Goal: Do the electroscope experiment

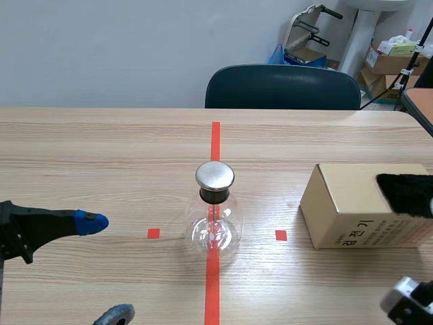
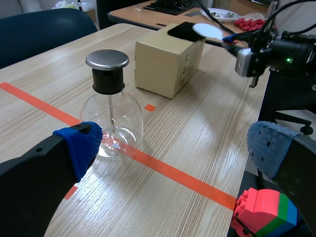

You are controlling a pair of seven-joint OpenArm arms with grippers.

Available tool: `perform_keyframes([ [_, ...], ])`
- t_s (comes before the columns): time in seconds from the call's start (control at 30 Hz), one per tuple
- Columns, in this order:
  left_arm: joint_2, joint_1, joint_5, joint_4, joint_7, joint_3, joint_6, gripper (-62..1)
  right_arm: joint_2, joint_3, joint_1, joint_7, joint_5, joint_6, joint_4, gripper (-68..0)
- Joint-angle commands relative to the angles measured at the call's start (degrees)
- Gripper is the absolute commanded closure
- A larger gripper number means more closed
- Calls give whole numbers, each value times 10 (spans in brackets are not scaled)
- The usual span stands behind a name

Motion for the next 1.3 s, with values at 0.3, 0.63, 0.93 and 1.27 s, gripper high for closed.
perform_keyframes([
  [0.3,4,5,1,7,-8,-1,-3,-623,10,-1,4,43,-6,-33,11,-8],
  [0.63,4,5,1,7,-8,-1,-3,-623,16,-4,12,84,-17,-33,11,-8],
  [0.93,4,5,1,7,-8,-1,-3,-623,17,-4,12,141,-26,-33,11,-8],
  [1.27,4,5,0,7,-8,-1,-3,-623,17,-4,12,76,-26,-33,11,-8],
])
